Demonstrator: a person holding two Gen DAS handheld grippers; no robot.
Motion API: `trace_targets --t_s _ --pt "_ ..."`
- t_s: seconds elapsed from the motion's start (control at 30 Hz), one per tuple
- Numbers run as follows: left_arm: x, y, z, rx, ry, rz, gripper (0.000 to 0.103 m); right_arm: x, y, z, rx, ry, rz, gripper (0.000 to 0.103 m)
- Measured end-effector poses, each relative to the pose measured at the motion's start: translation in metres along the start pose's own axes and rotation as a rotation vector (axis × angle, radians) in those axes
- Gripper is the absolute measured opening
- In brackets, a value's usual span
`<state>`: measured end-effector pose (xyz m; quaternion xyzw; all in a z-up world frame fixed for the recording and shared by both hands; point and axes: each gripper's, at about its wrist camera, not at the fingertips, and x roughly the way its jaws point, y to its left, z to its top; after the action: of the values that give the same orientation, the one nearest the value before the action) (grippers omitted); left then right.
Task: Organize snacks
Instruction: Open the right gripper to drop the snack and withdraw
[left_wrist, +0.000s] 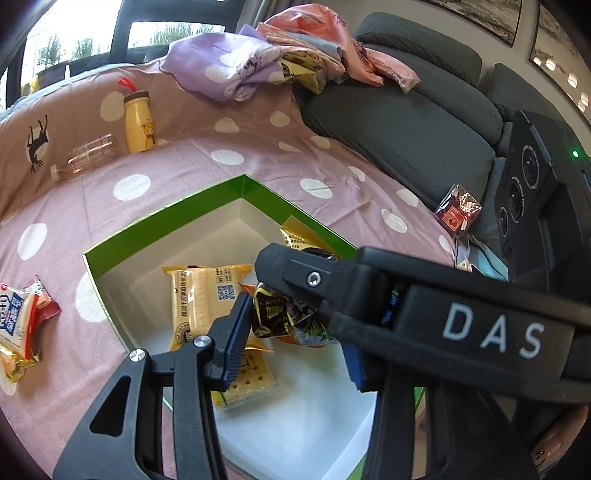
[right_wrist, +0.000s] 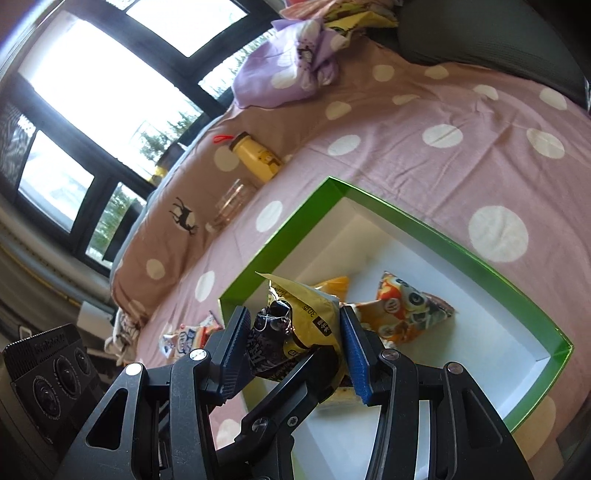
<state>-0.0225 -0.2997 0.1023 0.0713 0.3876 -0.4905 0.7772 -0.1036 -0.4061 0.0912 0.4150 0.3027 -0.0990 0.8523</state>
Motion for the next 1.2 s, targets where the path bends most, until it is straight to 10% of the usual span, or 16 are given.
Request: trace_targets --t_s 1.2 --pt "0.035 0.019 -0.001 -0.106 0.092 0.037 0.046 0.037 -0.023 0.006 0.118 0.084 -0.028 0.052"
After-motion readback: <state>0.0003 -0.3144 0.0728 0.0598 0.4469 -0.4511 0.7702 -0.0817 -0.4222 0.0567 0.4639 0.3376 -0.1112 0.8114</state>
